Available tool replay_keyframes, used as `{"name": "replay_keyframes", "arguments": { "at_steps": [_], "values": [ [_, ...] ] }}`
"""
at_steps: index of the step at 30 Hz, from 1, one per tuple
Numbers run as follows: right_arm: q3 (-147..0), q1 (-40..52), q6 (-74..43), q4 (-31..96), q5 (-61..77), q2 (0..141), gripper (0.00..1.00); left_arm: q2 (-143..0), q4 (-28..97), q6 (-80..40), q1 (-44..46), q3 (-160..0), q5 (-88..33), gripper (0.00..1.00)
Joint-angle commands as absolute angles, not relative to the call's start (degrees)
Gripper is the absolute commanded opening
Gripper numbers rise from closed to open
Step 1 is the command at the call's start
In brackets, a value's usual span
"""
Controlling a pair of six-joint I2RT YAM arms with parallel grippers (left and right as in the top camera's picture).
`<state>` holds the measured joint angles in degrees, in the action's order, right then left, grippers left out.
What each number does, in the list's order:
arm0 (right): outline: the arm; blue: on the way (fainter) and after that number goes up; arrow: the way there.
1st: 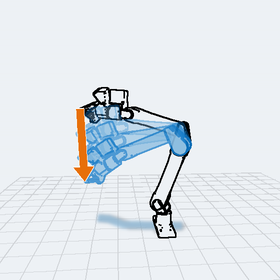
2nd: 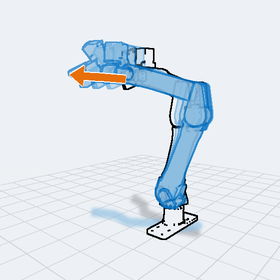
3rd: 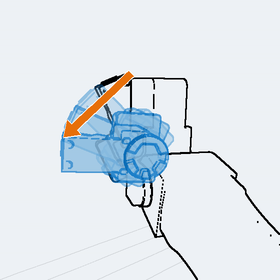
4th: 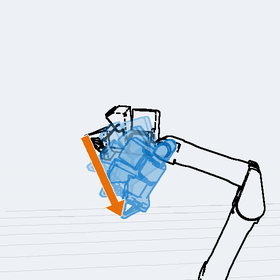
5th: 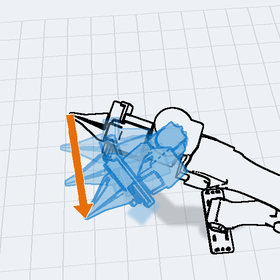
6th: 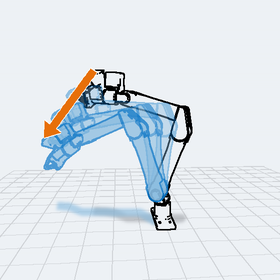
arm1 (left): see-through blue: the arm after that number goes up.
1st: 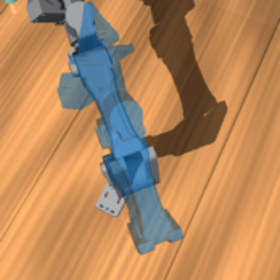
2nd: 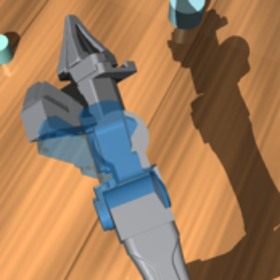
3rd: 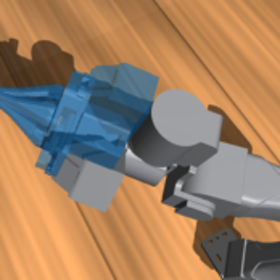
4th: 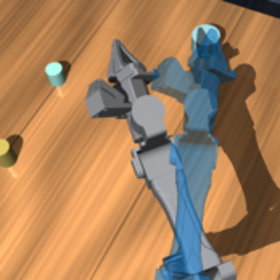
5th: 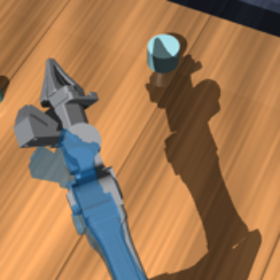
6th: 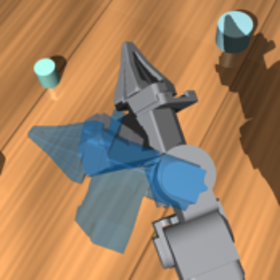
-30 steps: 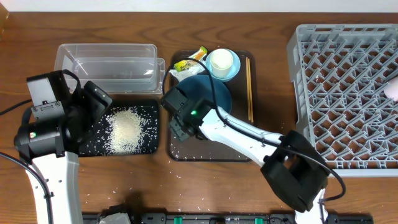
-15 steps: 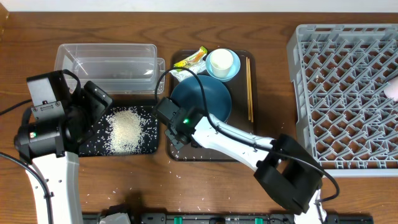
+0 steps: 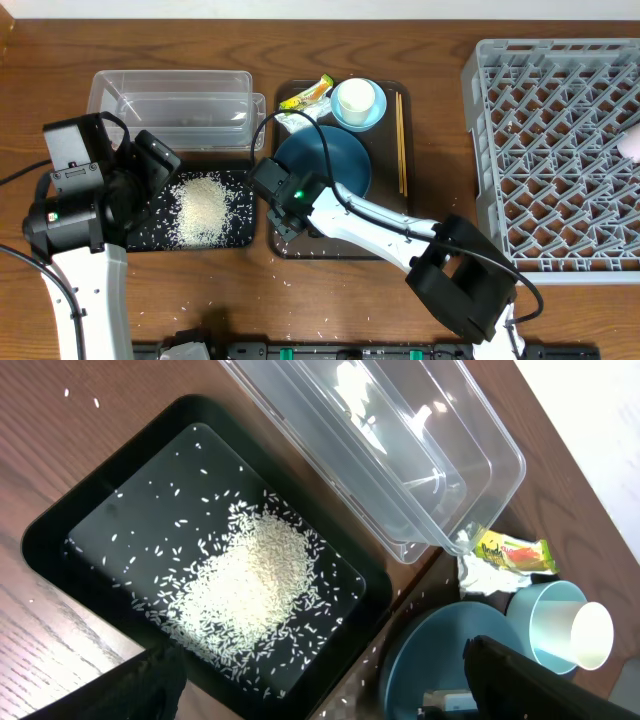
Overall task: Sort waste into correct bins and load items into the dishwasher rack
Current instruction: 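Grasp the blue plate's left rim with the right gripper, then lift the blue plate and carry it right into the dishwasher rack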
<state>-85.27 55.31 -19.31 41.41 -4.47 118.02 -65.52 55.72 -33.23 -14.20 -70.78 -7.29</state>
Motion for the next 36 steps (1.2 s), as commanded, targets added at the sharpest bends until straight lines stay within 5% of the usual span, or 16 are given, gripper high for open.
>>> {"name": "replay_keyframes", "arguments": {
  "at_steps": [1,6,16,36],
  "values": [
    [-85.3,55.5,-19.7,41.6,-4.1,118.4,0.29,-65.6,55.9,-33.3,-14.5,-71.7,-6.8,0.91],
    [-85.3,55.5,-19.7,41.7,-4.0,118.4,0.25,-65.6,55.9,-33.3,-14.5,-71.7,-6.8,0.91],
    [-86.1,55.5,-19.7,42.5,-0.5,118.3,0.01,-65.6,55.9,-33.3,-14.5,-71.7,-6.8,0.92],
    [-115.3,53.6,-21.2,67.3,1.2,118.3,0.01,-65.6,55.9,-33.3,-14.5,-71.7,-6.8,0.92]
  ]
}}
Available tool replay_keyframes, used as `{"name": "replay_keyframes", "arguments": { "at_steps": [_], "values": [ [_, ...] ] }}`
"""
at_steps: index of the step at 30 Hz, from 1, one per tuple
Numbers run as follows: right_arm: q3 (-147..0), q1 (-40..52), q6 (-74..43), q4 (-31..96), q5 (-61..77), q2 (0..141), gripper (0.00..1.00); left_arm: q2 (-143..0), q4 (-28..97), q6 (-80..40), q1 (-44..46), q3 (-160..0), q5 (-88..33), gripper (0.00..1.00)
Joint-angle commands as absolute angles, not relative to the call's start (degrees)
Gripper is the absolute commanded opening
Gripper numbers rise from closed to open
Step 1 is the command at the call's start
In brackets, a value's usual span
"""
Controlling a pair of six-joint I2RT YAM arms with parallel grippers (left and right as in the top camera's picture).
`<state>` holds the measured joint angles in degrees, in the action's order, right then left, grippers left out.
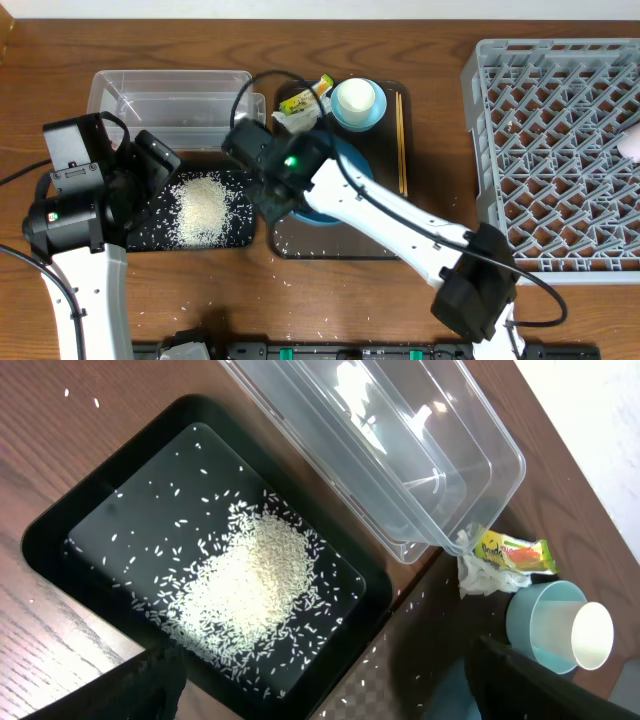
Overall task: Sort waste into correct bins and load items into the dishwasher rack
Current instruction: 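Lift the blue plate and carry it right into the dishwasher rack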
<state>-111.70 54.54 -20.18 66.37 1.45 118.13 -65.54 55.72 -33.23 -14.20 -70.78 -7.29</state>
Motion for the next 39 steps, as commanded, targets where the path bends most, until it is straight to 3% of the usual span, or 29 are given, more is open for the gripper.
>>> {"name": "replay_keyframes", "arguments": {
  "at_steps": [1,11,24,39],
  "values": [
    [-116.8,53.3,-21.2,68.4,1.1,118.3,0.01,-65.6,55.9,-33.3,-14.5,-71.7,-6.8,0.91],
    [-122.4,49.1,-21.2,73.6,2.0,114.9,0.01,-65.6,55.9,-33.3,-14.5,-71.7,-6.8,0.92],
    [-122.4,34.6,-17.3,76.9,7.0,103.0,0.01,-65.6,55.9,-33.3,-14.5,-71.7,-6.8,0.92],
    [-122.3,0.3,-0.9,78.8,33.8,100.1,0.01,-65.6,55.9,-33.3,-14.5,-71.7,-6.8,0.91]
  ]
}}
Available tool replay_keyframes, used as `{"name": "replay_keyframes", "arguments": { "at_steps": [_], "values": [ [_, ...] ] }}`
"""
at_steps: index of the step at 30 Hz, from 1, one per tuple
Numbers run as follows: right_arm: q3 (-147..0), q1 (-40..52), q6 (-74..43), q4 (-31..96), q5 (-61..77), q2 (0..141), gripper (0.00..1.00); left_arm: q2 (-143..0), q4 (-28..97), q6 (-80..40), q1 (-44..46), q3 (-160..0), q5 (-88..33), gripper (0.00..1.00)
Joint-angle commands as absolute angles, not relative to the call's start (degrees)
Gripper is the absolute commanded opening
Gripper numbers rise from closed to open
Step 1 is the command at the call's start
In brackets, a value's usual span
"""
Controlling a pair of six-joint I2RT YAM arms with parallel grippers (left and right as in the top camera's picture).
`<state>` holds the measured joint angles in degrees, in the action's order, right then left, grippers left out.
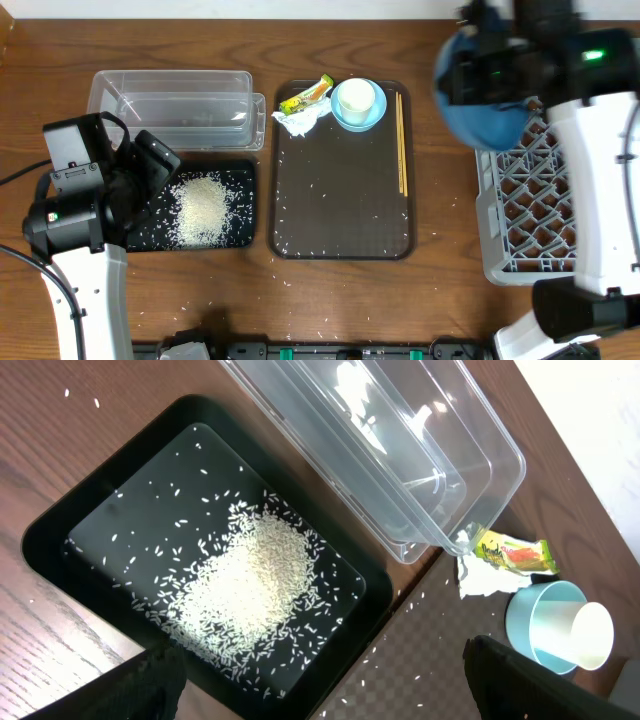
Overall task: Sort waste into correct bins and load items into the dishwasher rack
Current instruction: 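Lift the blue plate and carry it right into the dishwasher rack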
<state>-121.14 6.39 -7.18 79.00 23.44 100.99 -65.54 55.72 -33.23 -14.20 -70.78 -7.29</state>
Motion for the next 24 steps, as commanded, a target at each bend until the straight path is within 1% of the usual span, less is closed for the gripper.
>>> {"name": "replay_keyframes", "arguments": {
  "at_steps": [1,6,10,14,18,20,24],
  "values": [
    [-122.3,-2.0,0.0,78.7,35.9,100.2,0.01,-65.6,55.9,-33.3,-14.5,-71.7,-6.8,0.91],
    [-121.7,-13.0,3.3,78.1,47.1,101.0,0.01,-65.6,55.9,-33.3,-14.5,-71.7,-6.8,0.92],
    [-121.0,-18.4,6.4,76.7,54.6,103.2,0.01,-65.6,55.9,-33.3,-14.5,-71.7,-6.8,0.92],
    [-121.0,-20.7,6.5,72.0,62.3,107.1,0.01,-65.6,55.9,-33.3,-14.5,-71.7,-6.8,0.91],
    [-121.0,-21.0,5.6,65.1,72.4,111.6,0.01,-65.6,55.9,-33.3,-14.5,-71.7,-6.8,0.91],
    [-121.0,-21.0,2.3,59.8,77.2,114.4,0.01,-65.6,55.9,-33.3,-14.5,-71.7,-6.8,0.92],
    [-121.0,-21.0,-7.2,49.8,78.3,119.6,0.01,-65.6,55.9,-33.3,-14.5,-71.7,-6.8,0.92]
  ]
}}
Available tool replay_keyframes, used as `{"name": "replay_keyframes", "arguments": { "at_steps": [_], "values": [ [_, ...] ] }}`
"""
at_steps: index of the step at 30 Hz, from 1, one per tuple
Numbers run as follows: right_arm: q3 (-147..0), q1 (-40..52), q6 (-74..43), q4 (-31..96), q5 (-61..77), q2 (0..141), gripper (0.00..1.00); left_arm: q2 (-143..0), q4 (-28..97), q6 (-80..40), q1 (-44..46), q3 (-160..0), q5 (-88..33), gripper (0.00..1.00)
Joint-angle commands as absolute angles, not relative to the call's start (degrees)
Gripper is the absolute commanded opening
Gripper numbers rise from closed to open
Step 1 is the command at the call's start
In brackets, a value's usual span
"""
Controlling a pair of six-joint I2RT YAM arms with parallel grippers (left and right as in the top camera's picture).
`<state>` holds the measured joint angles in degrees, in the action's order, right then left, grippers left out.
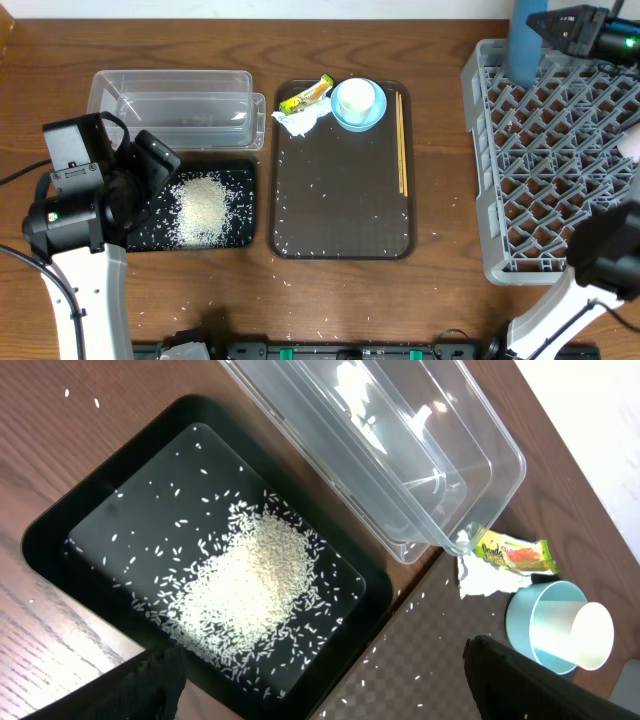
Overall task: Sort waste into correct bins and load items into the dishwasher rack
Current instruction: 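Lift the blue plate and carry it right into the dishwasher rack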
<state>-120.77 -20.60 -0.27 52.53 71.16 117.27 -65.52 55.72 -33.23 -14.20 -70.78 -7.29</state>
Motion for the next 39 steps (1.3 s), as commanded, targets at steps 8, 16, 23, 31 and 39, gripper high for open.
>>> {"name": "replay_keyframes", "arguments": {
  "at_steps": [8,16,23,31,39],
  "values": [
    [-121.0,-20.9,-20.7,35.8,80.6,127.1,0.01,-65.6,55.9,-33.3,-14.5,-71.7,-6.8,0.91],
    [-121.0,-21.1,-22.7,37.3,81.7,128.4,0.01,-65.6,55.9,-33.3,-14.5,-71.7,-6.8,0.91],
    [-121.0,-22.5,-22.7,45.2,80.1,128.4,0.01,-65.6,55.9,-33.3,-14.5,-71.7,-6.8,0.91],
    [-121.0,-25.0,-19.1,55.7,77.1,127.3,0.01,-65.6,55.9,-33.3,-14.5,-71.7,-6.8,0.91],
    [-121.0,-27.5,-16.1,66.0,62.7,121.8,0.08,-65.6,55.9,-33.3,-14.5,-71.7,-6.8,0.92]
  ]
}}
